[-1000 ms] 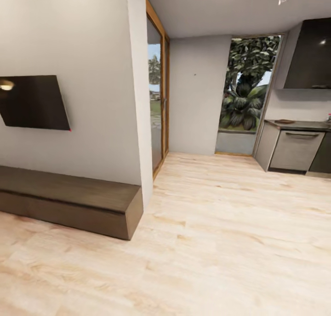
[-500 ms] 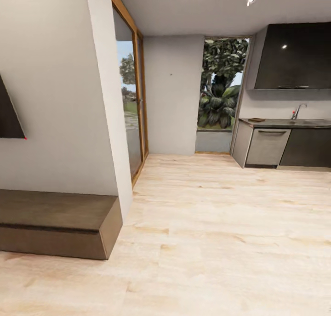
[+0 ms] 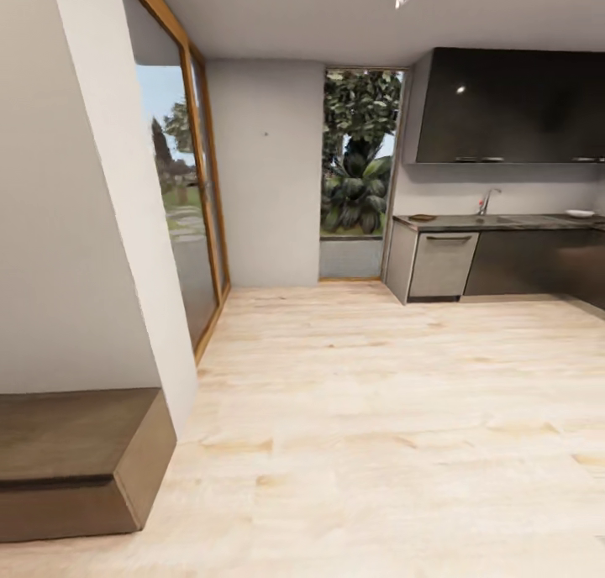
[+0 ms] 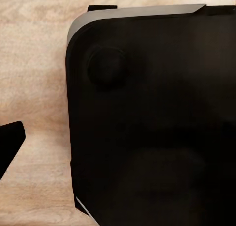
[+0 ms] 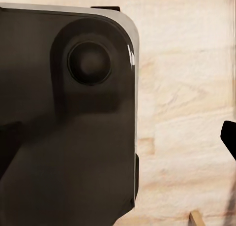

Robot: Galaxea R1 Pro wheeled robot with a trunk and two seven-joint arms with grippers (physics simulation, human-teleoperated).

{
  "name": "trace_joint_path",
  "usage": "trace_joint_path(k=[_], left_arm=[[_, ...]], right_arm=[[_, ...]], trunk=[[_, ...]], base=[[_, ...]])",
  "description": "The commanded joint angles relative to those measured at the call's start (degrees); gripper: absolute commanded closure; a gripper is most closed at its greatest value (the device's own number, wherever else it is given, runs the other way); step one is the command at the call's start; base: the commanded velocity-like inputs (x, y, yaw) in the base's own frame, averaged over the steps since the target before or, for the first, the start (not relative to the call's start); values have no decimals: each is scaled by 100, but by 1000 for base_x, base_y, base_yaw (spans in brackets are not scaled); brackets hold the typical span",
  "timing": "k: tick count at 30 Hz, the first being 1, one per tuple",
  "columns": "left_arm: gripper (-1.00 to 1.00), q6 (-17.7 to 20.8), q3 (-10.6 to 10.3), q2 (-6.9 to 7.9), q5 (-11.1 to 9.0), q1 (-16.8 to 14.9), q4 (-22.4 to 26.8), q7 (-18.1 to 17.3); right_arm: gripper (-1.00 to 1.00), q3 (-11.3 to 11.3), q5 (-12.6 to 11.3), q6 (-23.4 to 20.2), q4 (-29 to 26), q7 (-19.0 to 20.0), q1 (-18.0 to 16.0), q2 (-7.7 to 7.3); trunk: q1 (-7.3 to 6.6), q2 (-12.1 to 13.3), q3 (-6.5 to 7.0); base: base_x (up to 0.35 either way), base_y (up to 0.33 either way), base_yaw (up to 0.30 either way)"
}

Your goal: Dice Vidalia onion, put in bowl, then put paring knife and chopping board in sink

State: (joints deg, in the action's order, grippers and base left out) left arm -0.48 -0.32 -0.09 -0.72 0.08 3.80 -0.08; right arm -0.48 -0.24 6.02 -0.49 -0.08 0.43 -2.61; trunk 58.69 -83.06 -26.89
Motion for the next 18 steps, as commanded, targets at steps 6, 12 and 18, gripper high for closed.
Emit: trace_joint_path(k=[6, 12, 18], left_arm=[[-100, -5, -3, 0, -7, 1, 3, -1], [-100, -5, -3, 0, -7, 1, 5, -1], [-100, -5, -3, 0, -7, 1, 4, -1]], right_arm=[[-100, -4, -3, 12, -4, -1, 1, 3], [-100, -2, -3, 13, -4, -1, 1, 4], [-100, -1, -3, 12, -4, -1, 1, 6]], trunk=[[4, -2, -4], [4, -2, -4], [4, -2, -4]], base=[[335, -156, -291], [327, -173, -291], [313, -198, -291]])
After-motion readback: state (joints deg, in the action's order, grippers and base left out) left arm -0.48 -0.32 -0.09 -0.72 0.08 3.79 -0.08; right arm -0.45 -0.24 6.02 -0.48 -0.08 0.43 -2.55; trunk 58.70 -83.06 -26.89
